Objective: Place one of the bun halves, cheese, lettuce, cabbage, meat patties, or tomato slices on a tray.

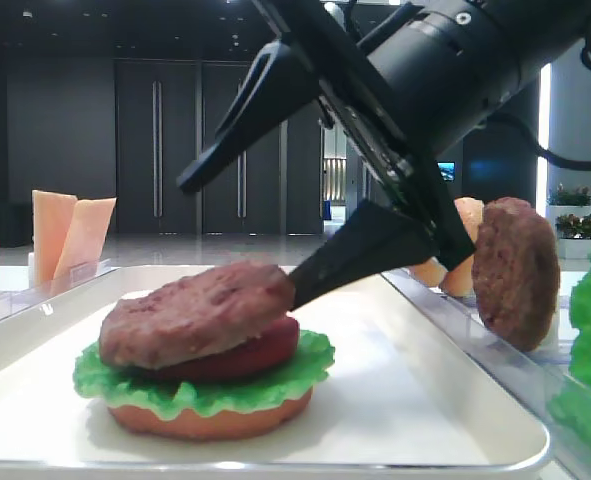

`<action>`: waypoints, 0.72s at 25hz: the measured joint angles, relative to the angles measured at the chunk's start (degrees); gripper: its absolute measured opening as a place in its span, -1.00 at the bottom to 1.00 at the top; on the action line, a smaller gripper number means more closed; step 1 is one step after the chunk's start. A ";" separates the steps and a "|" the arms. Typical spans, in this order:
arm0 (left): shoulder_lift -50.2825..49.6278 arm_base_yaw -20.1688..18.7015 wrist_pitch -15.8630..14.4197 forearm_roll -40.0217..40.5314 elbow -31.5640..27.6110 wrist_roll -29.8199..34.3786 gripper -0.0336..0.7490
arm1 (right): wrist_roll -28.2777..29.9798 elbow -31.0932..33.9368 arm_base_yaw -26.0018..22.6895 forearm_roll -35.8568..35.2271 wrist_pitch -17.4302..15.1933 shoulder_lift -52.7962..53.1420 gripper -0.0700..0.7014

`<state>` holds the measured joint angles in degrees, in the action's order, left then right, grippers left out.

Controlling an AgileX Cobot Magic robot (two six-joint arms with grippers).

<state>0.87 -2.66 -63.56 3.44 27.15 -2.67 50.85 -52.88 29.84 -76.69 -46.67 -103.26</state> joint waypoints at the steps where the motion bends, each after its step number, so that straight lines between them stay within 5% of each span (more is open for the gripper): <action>1: 0.00 0.00 0.00 0.00 0.00 0.00 -0.91 | 0.00 0.00 0.00 0.81 0.00 0.15 0.60; 9: 0.00 0.00 0.00 0.00 0.00 0.00 -0.91 | -2.75 0.00 -1.85 8.89 -0.35 8.48 0.78; 18: 0.00 0.00 0.00 0.00 0.00 0.00 -0.91 | -19.27 0.04 -10.49 29.32 -3.48 20.45 0.71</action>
<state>0.87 -2.66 -63.56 3.44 27.15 -2.67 31.58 -52.84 19.35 -47.37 -50.14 -82.82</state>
